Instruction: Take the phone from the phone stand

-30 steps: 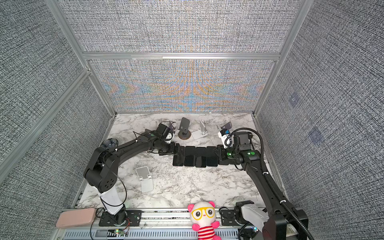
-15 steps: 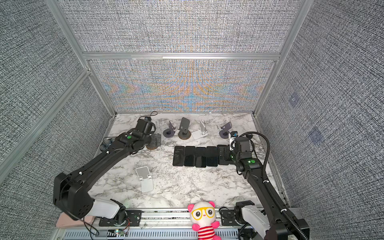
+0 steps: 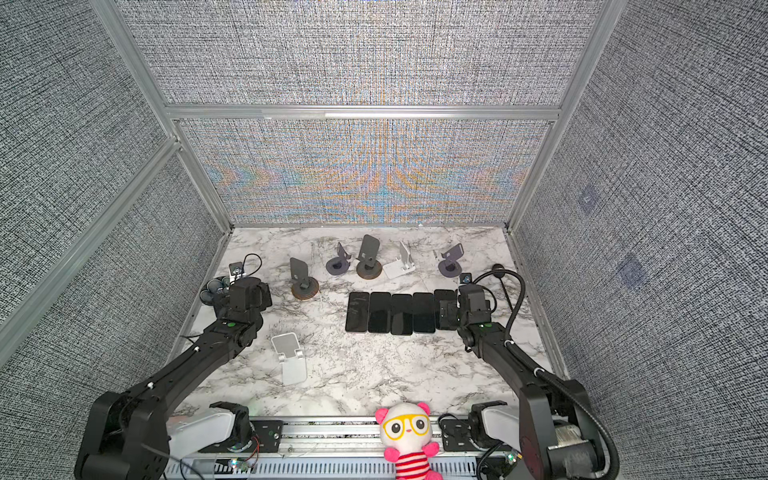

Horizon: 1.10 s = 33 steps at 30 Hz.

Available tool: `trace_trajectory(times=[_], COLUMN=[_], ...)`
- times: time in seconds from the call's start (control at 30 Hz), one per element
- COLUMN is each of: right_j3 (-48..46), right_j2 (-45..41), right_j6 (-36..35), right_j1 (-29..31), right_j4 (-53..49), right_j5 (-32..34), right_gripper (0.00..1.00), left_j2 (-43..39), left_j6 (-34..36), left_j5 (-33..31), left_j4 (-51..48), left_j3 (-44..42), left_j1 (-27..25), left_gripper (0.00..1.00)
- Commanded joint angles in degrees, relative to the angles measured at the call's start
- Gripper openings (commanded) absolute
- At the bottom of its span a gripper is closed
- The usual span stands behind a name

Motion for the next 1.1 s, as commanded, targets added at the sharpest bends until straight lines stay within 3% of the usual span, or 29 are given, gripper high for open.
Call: trace_trajectory(times=[0.0,0.1,0.2,0.4,0.57,0.63,0.77,0.87,1.07], right_j3=[-2.5,-6.3,-6.6,-7.3,-8.4,-8.1,-11.0,-9.6,-9.3], right_j2=[2.0,3.9,4.7,10.2,15.9,14.5,19.1,17.3,18.7], right_j6=[-2.5,-4.2,-4.2,-7.0,-7.1,-6.4,-5.8,-5.3,-5.1], right_j1=[0.0,0.0,0.2,0.3,0.2,-0.4,-1.4,-1.3,-1.8], right_j4=[13.8,24.7,28.4,39.8,47.6,44.5,54.7,49.0,50.7], right_j5=[1.1,-0.5,-0.8,0.2,1.1,0.3,-0.7,-0.5,-1.2], right_gripper=[0.99,0.99,0.99,0.99,0.99,0.99,0.99,0.99,0.99], left_j2=[4.0,8.6,12.9,18.1,18.3,18.2,17.8,17.5,16.9], left_j6=[3.0,5.2,8.1,9.9,10.2,10.4,12.6,12.8,12.4], left_j5=[-0.1,-1.3,-3.1,-1.4,0.6,1.6,9.4,10.7,12.4], left_j4=[14.2,23.0,35.7,41.1,39.7,40.7,39.6,40.3,41.9], left_j3=[-1.6,-4.1,-8.2,-7.5,-7.0,-7.6,-7.4,-8.0,-9.5], left_j1=[1.3,1.6,1.9,2.4,2.4,2.3,2.6,2.7,3.4], left_gripper=[0.99,0.99,0.99,0.99,0.99,0.99,0.99,0.99,0.99])
